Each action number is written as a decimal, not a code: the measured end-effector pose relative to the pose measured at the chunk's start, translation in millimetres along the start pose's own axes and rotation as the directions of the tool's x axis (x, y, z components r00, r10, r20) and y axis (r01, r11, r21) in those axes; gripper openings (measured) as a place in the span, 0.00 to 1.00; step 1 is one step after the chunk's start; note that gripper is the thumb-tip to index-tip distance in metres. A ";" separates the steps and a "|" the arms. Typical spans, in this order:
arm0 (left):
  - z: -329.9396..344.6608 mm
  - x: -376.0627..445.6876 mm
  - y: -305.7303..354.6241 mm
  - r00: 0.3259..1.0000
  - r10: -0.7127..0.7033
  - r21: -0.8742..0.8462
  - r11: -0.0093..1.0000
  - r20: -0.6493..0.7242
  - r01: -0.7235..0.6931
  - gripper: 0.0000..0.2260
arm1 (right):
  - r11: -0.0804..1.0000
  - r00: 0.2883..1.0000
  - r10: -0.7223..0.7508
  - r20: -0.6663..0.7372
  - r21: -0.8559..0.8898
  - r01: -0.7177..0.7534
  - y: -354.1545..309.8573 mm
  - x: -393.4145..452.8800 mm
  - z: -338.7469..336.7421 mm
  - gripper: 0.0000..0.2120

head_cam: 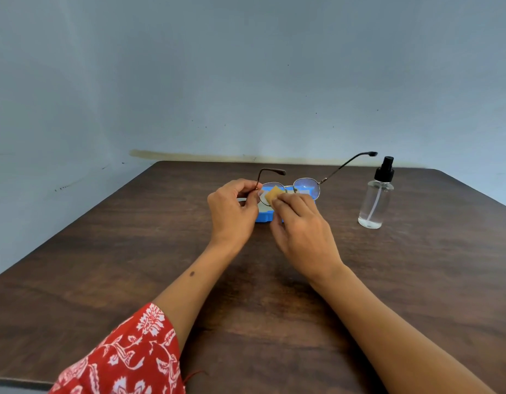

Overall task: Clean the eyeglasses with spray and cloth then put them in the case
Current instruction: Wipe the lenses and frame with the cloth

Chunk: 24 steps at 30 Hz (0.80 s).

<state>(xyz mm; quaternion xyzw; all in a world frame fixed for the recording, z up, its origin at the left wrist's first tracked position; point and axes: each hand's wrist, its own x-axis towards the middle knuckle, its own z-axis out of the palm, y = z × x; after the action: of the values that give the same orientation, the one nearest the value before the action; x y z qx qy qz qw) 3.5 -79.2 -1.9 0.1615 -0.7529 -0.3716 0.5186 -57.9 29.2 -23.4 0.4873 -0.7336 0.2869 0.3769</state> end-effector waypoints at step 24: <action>4.5 -3.0 3.2 1.000 0.024 0.026 0.999 -0.006 -0.024 0.06 | 0.996 0.998 0.055 0.027 -0.079 -0.052 -0.9 2.0 0.6 0.17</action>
<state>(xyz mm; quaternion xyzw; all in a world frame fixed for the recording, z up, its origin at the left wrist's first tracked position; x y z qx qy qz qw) 1.1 -73.4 -2.4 0.1602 -0.7578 -0.3551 0.5234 -57.6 27.3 -22.0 0.4565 -0.7625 0.2608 0.3771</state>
